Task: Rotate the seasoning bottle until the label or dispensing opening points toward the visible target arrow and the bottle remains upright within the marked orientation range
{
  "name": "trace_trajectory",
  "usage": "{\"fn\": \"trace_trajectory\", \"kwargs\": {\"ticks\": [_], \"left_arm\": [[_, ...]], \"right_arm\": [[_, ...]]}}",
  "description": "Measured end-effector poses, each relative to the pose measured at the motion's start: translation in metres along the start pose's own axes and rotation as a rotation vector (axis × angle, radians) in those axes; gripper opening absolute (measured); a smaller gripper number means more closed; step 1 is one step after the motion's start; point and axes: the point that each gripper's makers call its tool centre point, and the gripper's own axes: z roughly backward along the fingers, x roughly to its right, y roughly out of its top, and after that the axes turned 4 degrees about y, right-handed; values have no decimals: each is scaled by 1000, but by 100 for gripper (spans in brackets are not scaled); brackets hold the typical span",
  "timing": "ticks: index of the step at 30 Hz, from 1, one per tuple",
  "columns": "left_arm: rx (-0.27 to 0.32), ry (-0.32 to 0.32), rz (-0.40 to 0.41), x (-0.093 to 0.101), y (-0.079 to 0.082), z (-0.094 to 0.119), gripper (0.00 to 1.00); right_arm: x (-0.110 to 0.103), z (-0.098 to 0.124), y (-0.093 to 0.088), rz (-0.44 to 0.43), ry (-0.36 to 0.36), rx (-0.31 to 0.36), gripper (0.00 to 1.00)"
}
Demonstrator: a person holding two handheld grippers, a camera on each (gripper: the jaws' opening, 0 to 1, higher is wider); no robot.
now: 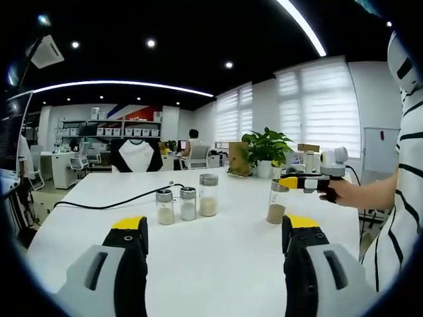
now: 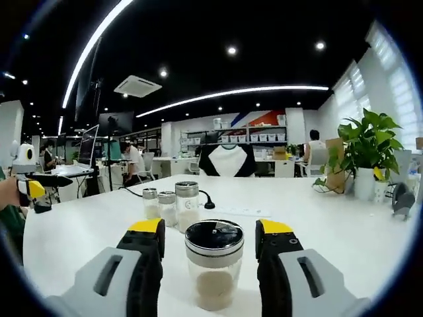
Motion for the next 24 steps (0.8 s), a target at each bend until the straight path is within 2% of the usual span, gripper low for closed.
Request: {"fn": "trace_trajectory", "kwargs": {"ticks": [3, 6, 11, 24], "left_arm": [[-2, -2, -1, 0, 0, 0, 88], [3, 1, 3, -1, 1, 1, 88], [1, 0, 4, -1, -1, 1, 88], [-3, -2, -5, -1, 1, 2, 88]], "right_arm": [[6, -2, -2, -3, -35, -14, 55], [5, -3, -3, -62, -38, -14, 55], [6, -3, -7, -77, -56, -28, 48], [7, -3, -15, -60, -61, -56, 38]]}}
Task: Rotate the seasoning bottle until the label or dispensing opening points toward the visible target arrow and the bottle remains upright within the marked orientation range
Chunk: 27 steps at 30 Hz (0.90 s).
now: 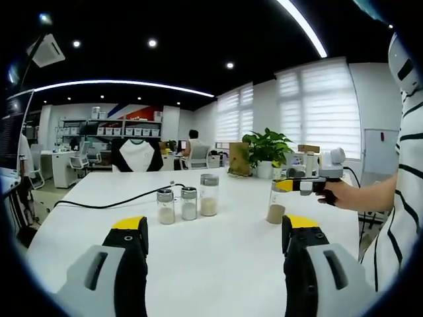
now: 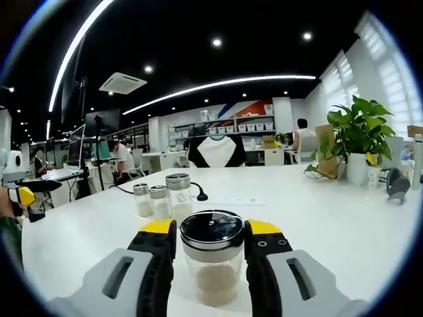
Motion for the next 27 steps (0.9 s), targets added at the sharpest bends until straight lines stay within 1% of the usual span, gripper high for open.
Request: {"fn": "trace_trajectory", "kwargs": {"ticks": [2, 11, 27], "left_arm": [[-1, -2, -2, 1, 0, 0, 88], [-8, -1, -3, 1, -2, -1, 88], [-14, 0, -5, 2, -2, -1, 88]], "right_arm": [[1, 0, 0, 10, -2, -2, 37], [1, 0, 0, 10, 22, 12, 37], [1, 1, 1, 17, 93, 38, 37]]}}
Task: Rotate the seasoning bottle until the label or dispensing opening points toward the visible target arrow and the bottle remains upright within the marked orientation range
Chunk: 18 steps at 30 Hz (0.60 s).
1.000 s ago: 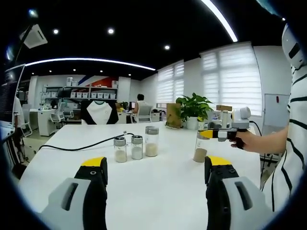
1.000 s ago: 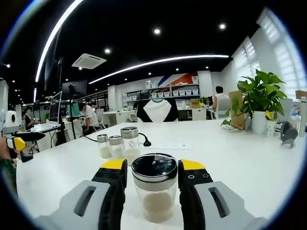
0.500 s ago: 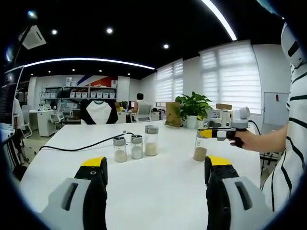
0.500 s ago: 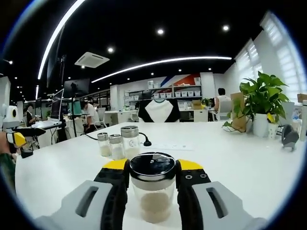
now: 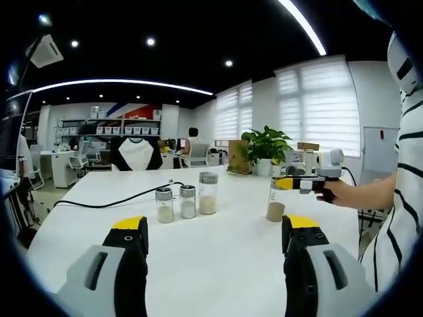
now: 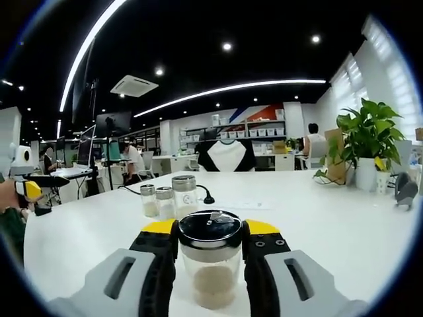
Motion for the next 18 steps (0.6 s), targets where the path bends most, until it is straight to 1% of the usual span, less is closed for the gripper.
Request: {"fn": "trace_trajectory", "kwargs": {"ticks": [10, 12, 18], "left_arm": [[-2, 0, -2, 0, 0, -1, 88], [-2, -1, -3, 1, 0, -1, 88], [-5, 0, -5, 1, 0, 0, 88]], "right_arm": [[-3, 0, 1, 5, 93, 6, 37], [0, 1, 0, -3, 113, 8, 37], [-1, 1, 0, -17, 172, 21, 37]]}}
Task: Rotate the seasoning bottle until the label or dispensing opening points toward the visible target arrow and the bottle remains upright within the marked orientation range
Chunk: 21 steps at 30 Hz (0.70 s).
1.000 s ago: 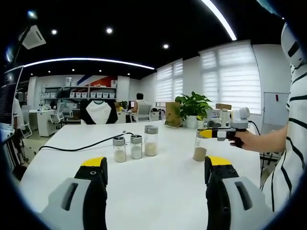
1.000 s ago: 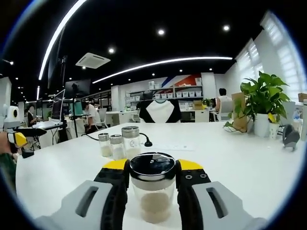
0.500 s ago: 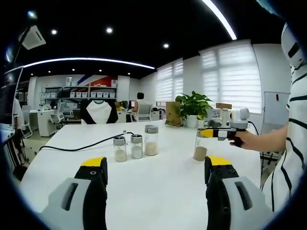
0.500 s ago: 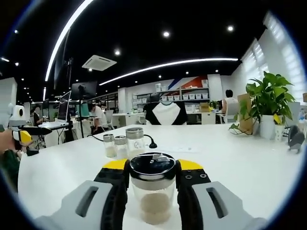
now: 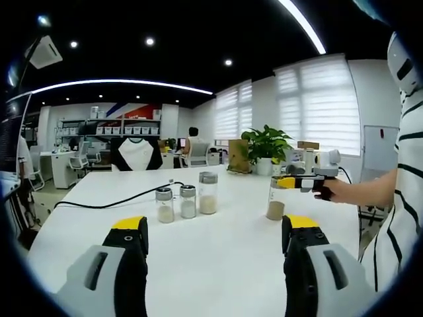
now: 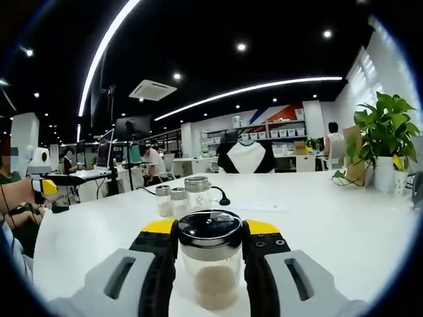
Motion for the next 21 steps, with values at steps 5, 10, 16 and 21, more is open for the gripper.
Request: {"fn": "trace_trajectory", "kwargs": {"ticks": [5, 10, 16, 21], "left_arm": [[-1, 1, -1, 0, 0, 0, 88], [-6, -5, -6, 1, 0, -2, 88], [-8, -7, -6, 1, 0, -2, 88], [-9, -5, -7, 0, 1, -1, 88]], "right_arm": [[0, -1, -1, -14, 37, 0, 38], [0, 0, -4, -8, 91, 0, 37], [-3, 0, -3, -7, 148, -2, 37], [-2, -1, -3, -8, 222, 1, 37]]}}
